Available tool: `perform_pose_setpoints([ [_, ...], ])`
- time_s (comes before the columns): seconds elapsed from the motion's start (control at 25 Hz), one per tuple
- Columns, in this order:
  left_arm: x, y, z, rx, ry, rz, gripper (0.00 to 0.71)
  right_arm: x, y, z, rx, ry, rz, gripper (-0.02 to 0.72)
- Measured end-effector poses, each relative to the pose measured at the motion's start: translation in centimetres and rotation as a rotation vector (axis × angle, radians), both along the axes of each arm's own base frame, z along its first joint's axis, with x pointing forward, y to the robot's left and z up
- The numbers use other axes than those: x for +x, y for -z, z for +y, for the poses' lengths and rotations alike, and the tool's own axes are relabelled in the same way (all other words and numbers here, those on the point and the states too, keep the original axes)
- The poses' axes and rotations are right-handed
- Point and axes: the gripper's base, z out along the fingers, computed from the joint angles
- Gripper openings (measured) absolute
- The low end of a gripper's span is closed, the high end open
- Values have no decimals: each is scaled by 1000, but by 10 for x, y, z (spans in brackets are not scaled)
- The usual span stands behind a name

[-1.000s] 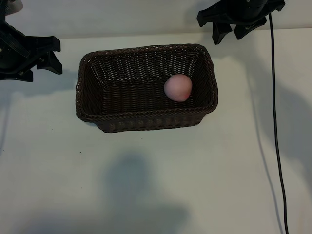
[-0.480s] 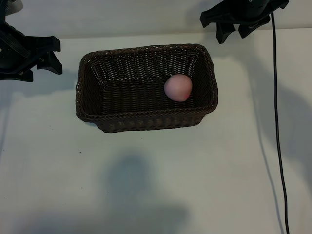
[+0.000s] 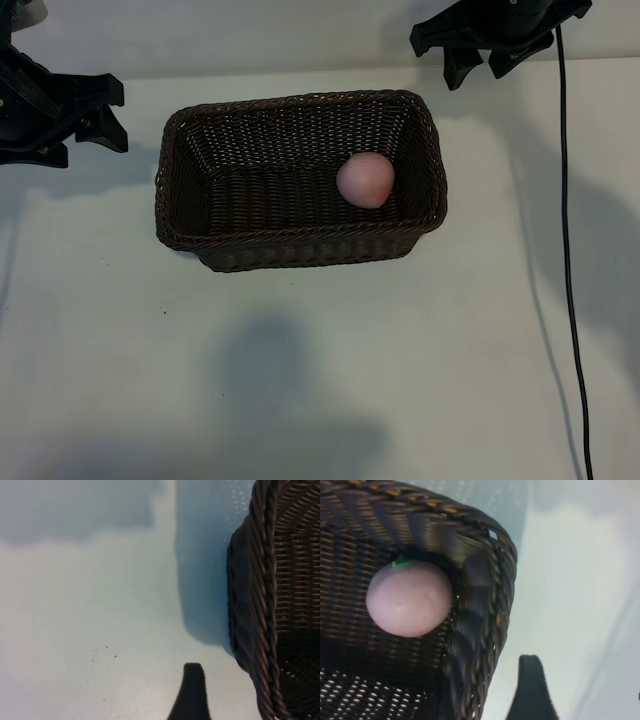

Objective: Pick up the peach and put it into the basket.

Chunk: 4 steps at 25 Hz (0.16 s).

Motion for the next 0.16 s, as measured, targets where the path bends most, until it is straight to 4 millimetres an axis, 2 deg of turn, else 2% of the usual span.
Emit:
perform_pose_setpoints([
  [0.16, 0, 0, 0, 0, 0, 0, 591, 0, 0, 0, 0, 0, 0, 496],
])
